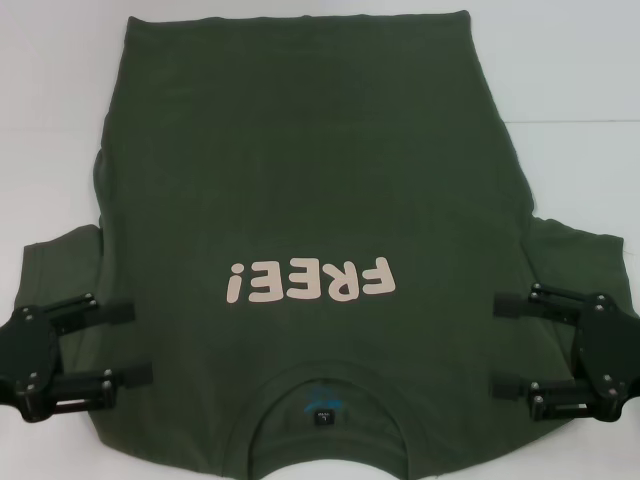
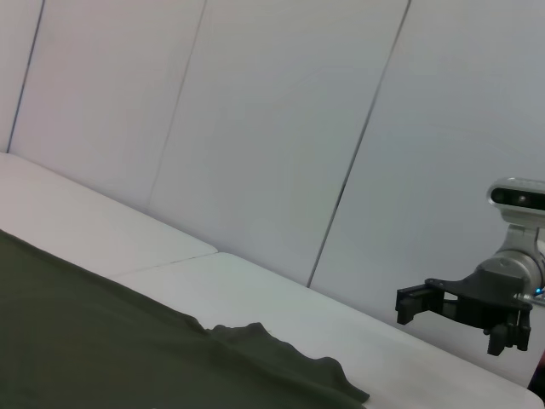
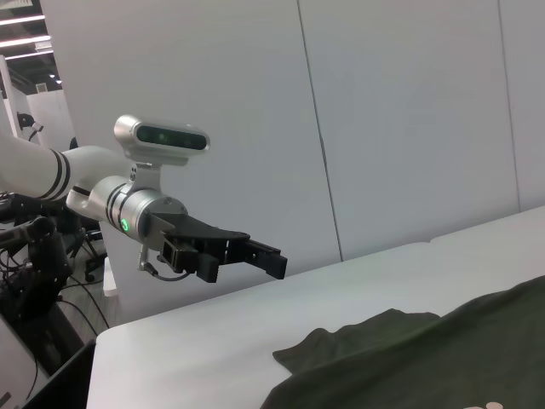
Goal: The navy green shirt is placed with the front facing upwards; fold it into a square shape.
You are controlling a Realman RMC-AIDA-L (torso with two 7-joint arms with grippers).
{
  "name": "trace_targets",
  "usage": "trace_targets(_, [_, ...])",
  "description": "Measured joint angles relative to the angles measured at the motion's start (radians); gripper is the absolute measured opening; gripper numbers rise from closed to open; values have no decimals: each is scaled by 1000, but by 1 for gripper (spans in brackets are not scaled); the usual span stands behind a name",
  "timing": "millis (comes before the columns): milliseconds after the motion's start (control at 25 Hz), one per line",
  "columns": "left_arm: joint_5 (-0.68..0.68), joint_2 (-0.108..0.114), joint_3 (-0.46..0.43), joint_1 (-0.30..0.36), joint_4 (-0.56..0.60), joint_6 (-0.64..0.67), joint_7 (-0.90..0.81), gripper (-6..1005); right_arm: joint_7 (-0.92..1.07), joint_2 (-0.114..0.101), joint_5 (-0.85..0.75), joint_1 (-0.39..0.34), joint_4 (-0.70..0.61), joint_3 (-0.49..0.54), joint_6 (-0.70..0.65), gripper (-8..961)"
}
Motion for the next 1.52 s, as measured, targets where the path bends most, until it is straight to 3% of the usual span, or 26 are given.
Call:
trace_targets(520, [-8,-7,-4,-2,19,1,-4,875,0,7,0,3,-2,1,1,945])
trace_targets(800, [-2,-23,-7,11,168,10,-195,875,0,8,0,3,-2,7,1,945])
trace_targets(1000, [15,2,-6,35,301,19,-440,875,-5,9,1,-1,-4,9,1,945])
trace_targets(1320, [104,64,-10,40,352,9,-713,876,-16,11,1,-9,-2,9,9,945])
trace_targets(1520, [191,70,-10,39,340,-67,-826,876,-36,11,0,-9,4,8,15,944])
